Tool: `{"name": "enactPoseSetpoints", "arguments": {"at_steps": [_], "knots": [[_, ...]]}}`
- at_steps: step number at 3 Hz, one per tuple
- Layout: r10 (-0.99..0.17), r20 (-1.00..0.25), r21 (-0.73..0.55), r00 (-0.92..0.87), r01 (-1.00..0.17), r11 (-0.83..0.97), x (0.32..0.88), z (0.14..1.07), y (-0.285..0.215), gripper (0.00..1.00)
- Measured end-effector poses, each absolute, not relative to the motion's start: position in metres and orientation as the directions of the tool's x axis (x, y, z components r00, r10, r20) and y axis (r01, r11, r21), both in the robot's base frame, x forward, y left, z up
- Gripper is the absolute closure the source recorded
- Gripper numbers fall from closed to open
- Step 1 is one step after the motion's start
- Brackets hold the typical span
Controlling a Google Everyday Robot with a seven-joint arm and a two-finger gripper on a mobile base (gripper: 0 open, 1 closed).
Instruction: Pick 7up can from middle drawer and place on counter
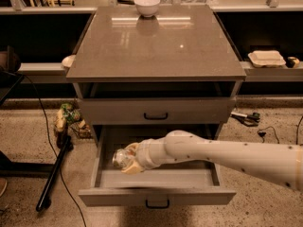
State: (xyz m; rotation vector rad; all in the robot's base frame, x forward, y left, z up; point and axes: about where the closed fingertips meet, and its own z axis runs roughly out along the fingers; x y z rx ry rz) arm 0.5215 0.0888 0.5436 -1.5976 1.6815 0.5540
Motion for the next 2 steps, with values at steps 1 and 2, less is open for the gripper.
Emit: {"name": "enactPoseSetpoints", "arguments": {"at_steps": [1,2], "knots": [[-0.655,-0.755,-0.175,0.035,-0.973,0.149,0.5128,0.5495,0.0565,1.0],[-0.655,-0.755,-0.175,0.029,-0.972,0.158,0.5145,0.5488,0.0554,1.0]]}}
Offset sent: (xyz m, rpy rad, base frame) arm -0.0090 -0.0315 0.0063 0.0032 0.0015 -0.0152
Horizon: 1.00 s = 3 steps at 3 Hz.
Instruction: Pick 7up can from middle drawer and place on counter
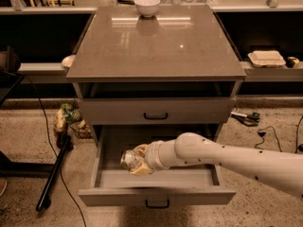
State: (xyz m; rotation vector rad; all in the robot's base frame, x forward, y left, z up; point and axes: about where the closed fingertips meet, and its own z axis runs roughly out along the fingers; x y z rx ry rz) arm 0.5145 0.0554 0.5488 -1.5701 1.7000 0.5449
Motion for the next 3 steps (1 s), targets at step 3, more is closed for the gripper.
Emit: {"name": "enactPoseSetpoints", "arguments": {"at_steps": [3], "knots": [[-0.828,-0.491,-0.39,0.271,-0.918,-0.069,0.543,0.74,0.06,1.0]]}}
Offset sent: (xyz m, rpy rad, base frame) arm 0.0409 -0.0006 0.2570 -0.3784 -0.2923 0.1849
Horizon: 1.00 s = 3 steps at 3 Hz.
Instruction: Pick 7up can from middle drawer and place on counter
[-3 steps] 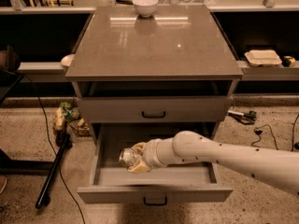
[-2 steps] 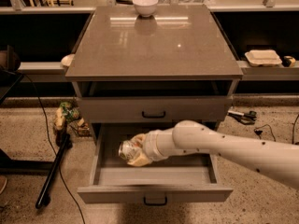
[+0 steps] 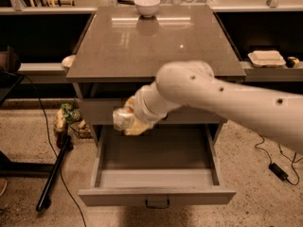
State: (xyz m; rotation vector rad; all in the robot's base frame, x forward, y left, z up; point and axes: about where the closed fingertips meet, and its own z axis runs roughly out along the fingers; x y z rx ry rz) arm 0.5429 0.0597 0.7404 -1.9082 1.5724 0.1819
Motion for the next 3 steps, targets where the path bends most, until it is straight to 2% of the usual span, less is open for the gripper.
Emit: {"name": "enactPoseSetpoints", "arguments": {"at_steps": [1,3], "knots": [[-0.869,-0.376,-0.443,0.322,-0.886,-0.137,0.553,0.818,0.059,1.0],[-0.856,-0.39,-0.471,0.34,-0.872,-0.132,0.573,0.83,0.06,1.0]]}}
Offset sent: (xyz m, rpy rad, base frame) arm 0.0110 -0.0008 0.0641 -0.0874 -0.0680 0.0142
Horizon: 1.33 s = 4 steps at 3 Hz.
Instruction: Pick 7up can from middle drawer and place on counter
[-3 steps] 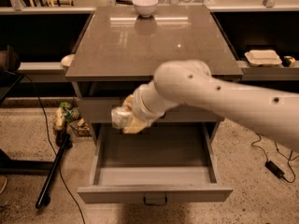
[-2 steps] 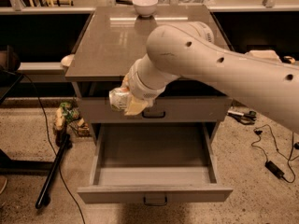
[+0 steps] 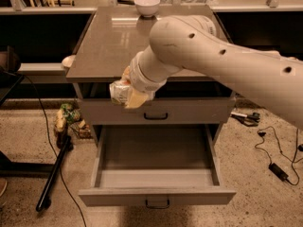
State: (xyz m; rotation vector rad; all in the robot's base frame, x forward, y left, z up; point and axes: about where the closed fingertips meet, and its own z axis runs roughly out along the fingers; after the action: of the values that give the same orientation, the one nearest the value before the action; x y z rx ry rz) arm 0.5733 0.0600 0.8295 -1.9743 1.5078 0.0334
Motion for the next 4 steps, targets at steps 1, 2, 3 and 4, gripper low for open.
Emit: {"name": "enactPoseSetpoints", "arguments": {"at_steps": [1,2,3,4], "knots": [[-0.847,-0.365,-0.504,0.387,-0.847,-0.17,0.622,0.84,0.059,1.0],[-0.839,-0.345,-0.553,0.421,-0.813,-0.181,0.676,0.866,0.06,1.0],[-0.837,-0.362,-0.597,0.411,-0.791,-0.13,0.723,0.887,0.058,1.0],[-0.829,-0.418,-0.608,0.373,-0.792,-0.05,0.763,0.891,0.055,0.82]]}}
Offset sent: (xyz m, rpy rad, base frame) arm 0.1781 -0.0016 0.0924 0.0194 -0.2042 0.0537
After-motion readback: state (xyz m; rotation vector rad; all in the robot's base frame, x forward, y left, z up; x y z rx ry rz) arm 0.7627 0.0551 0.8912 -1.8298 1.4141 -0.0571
